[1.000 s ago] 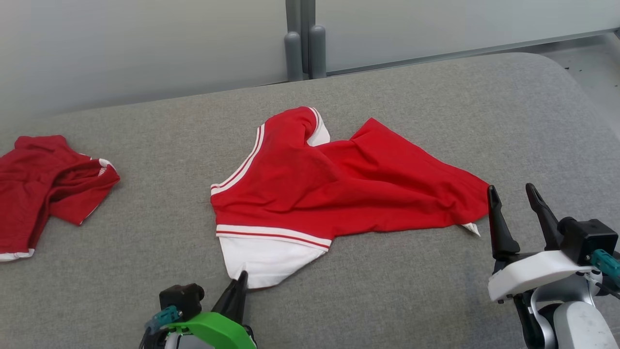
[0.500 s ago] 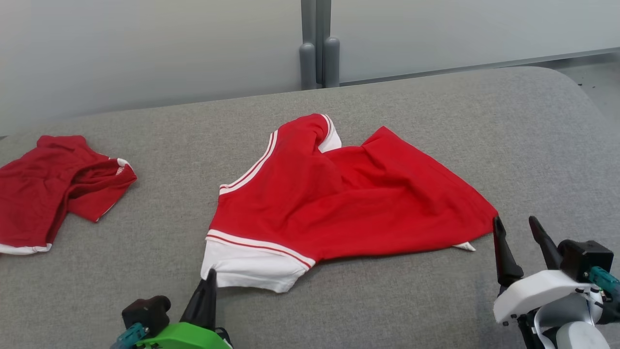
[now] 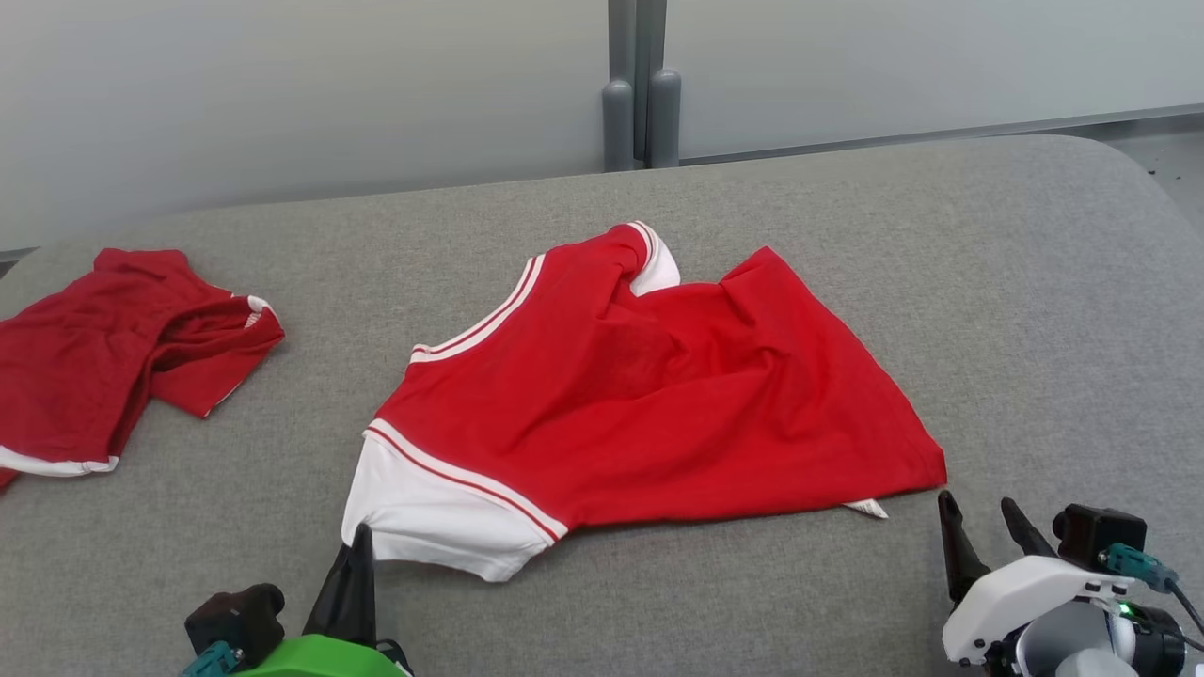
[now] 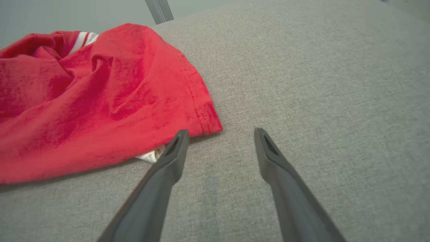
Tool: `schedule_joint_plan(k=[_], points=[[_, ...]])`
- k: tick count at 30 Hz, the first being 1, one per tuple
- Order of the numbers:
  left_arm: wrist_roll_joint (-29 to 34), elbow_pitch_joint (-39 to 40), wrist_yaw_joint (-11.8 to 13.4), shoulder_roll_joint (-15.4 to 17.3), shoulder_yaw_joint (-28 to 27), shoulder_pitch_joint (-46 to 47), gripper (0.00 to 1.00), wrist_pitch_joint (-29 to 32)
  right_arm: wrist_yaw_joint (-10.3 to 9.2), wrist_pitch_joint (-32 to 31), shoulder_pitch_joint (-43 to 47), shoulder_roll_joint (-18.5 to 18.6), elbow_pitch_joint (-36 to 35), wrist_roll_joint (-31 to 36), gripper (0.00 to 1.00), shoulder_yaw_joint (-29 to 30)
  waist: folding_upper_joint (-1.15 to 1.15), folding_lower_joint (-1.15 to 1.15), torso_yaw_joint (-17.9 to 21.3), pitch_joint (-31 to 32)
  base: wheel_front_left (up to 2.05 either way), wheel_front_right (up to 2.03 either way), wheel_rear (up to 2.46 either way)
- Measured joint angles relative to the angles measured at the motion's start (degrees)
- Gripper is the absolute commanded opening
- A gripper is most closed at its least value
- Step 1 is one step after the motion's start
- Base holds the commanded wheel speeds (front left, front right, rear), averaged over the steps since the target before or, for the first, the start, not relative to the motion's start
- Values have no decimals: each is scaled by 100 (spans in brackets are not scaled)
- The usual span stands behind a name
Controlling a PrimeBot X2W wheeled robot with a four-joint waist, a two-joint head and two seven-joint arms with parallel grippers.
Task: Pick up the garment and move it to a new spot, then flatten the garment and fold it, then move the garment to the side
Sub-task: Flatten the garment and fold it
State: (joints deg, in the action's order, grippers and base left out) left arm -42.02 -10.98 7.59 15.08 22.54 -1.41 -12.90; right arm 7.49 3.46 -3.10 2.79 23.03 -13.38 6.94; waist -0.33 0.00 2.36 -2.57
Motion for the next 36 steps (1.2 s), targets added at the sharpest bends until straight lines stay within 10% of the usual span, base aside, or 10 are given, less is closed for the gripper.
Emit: schedule_joint_plan(k=[19,20,25,36], points=[[24,-10,-9,-120,127,90,0,12,0,-236,-1317,4,1822,256,100,175,0,0,-358,-252,0,0,0],[24,-19,-10,-124,132,93,0,-1,0,-235,-1355,9,1860,243,95,156,0,0,-369,-263,0,0,0],[23,-43,-10,-140,127,124,0,-12,0,-232,-1450,12,1959,183,0,89,0,0,-386,-288,0,0,0],[-60,53,-91,-187,68,205,0,-74,0,23,-1499,0,1248,-517,0,-202,0,0,-305,-198,0,0,0]])
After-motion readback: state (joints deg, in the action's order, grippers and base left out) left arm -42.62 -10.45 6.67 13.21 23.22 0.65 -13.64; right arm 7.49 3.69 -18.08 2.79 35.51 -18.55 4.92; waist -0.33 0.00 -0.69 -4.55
